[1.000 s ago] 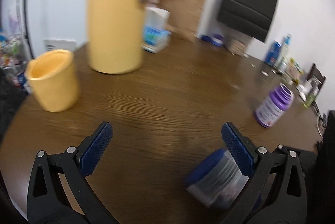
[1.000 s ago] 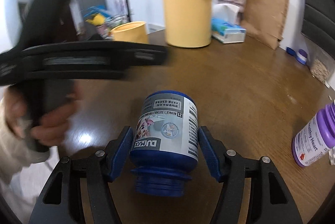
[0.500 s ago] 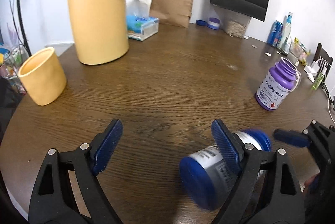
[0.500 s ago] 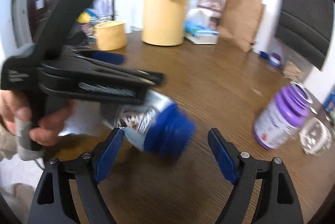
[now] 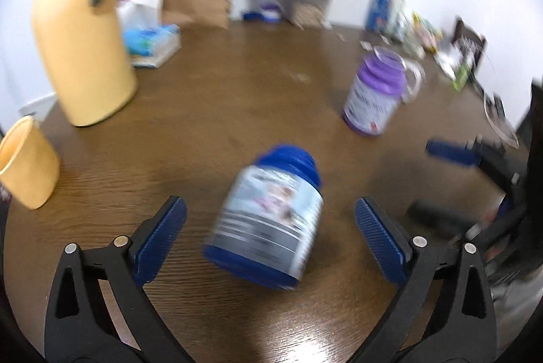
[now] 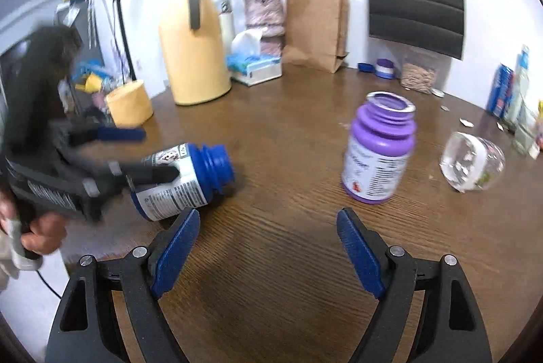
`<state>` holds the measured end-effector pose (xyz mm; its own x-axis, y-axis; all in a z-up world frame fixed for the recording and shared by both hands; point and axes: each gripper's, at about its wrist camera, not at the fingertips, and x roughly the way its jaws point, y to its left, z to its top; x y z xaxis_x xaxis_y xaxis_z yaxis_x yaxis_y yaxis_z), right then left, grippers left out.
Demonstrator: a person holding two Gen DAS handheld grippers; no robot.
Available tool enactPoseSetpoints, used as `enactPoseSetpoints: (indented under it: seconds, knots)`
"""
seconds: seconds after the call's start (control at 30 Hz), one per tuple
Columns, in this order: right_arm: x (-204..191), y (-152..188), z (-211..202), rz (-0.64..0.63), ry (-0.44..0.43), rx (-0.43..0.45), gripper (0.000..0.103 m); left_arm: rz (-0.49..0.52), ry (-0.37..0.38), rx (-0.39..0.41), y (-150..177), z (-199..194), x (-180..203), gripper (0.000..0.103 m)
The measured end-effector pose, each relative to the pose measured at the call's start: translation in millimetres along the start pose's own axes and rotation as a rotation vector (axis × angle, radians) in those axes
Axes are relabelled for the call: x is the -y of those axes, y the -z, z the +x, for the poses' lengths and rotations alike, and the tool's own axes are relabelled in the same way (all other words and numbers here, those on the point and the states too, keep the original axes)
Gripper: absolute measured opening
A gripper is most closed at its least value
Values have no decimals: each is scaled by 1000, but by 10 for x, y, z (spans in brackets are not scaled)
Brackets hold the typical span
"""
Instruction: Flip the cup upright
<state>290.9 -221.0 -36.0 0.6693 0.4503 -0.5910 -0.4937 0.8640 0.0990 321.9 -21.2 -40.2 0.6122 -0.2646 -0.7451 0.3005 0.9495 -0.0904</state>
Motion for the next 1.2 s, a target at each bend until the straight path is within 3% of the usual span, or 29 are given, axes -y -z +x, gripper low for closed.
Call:
enactPoseSetpoints:
  seconds: [0.07, 0.13, 0.27, 0.43, 0.5, 0.7, 0.9, 0.97, 1.03, 1.1, 1.13, 1.2]
  knots:
    - [47, -5, -46, 35, -31, 5, 87, 12, -19, -48, -8, 103, 25, 64]
    - [60, -21, -50, 50, -46, 5, 87, 2, 6, -54, -24, 108, 13, 60]
    - [66, -55, -45, 72, -55, 9, 87, -34, 18, -6, -46, 29, -16, 60]
    - [-36, -286, -3, 28, -88, 9, 87, -9, -14, 153, -47, -200, -6, 60]
    - [-75, -519, 33, 29, -167, 16, 87, -9, -50, 211, -98, -276, -11, 60]
    - [-63, -1204, 462, 118, -423, -41, 87, -14, -60, 313, -291, -317, -113, 60]
    - [-23, -1521, 1085, 218, -582, -164, 87, 2, -64, 400, -382, -308, -178, 60]
    - [-7, -1576, 1250, 245, -609, -210, 85, 18, -64, 421, -409, -292, -197, 60]
    - [10, -1627, 1366, 241, -626, -236, 70, 18, -71, 425, -456, -250, -241, 59]
    - [9, -1693, 1419, 213, -612, -231, 68, 10, -61, 410, -523, -180, -306, 59]
    - [-2, -1726, 1425, 188, -595, -227, 67, 9, -47, 398, -562, -147, -338, 59]
    - [-103, -1816, 1381, 47, -479, -188, 67, 13, -21, 381, -638, -115, -364, 69]
